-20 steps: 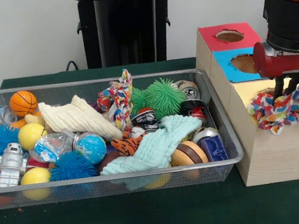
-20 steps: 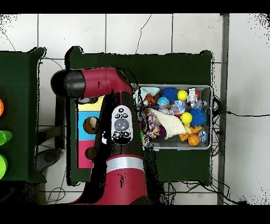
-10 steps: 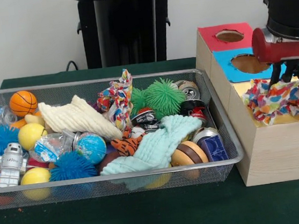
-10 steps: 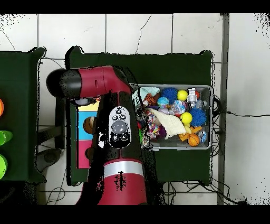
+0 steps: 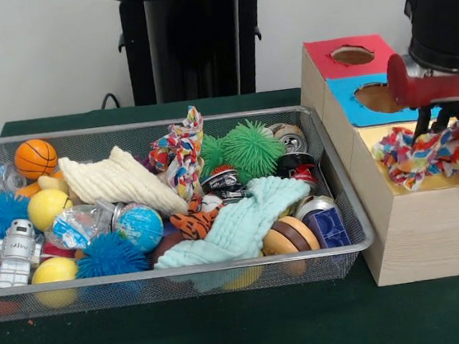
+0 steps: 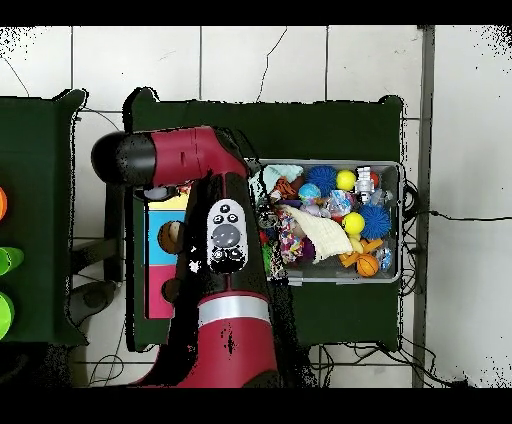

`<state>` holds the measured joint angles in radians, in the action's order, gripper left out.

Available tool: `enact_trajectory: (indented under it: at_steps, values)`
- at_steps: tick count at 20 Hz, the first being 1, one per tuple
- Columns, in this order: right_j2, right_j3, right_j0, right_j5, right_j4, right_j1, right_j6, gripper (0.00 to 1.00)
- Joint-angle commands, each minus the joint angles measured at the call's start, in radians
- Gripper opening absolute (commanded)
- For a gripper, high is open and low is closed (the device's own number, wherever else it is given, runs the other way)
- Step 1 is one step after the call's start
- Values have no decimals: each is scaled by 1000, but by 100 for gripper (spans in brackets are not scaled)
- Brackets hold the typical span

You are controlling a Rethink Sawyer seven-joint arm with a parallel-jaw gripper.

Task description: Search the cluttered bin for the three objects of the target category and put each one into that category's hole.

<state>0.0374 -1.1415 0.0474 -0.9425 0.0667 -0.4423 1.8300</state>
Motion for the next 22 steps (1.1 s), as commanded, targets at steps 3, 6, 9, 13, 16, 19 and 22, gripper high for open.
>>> enact_trajectory:
  at_steps: [3,6,9,13,16,19,22]
  values:
    - [61,11,-10,66,58,194,13,0]
    - [50,47,-1,47,58,223,20,0]
    - [58,106,-3,39,49,269,15,0]
    - [47,191,6,51,55,332,35,0]
    - [36,226,16,66,64,359,57,0]
    - [34,236,21,70,68,365,66,0]
    - [37,222,19,77,65,355,77,100]
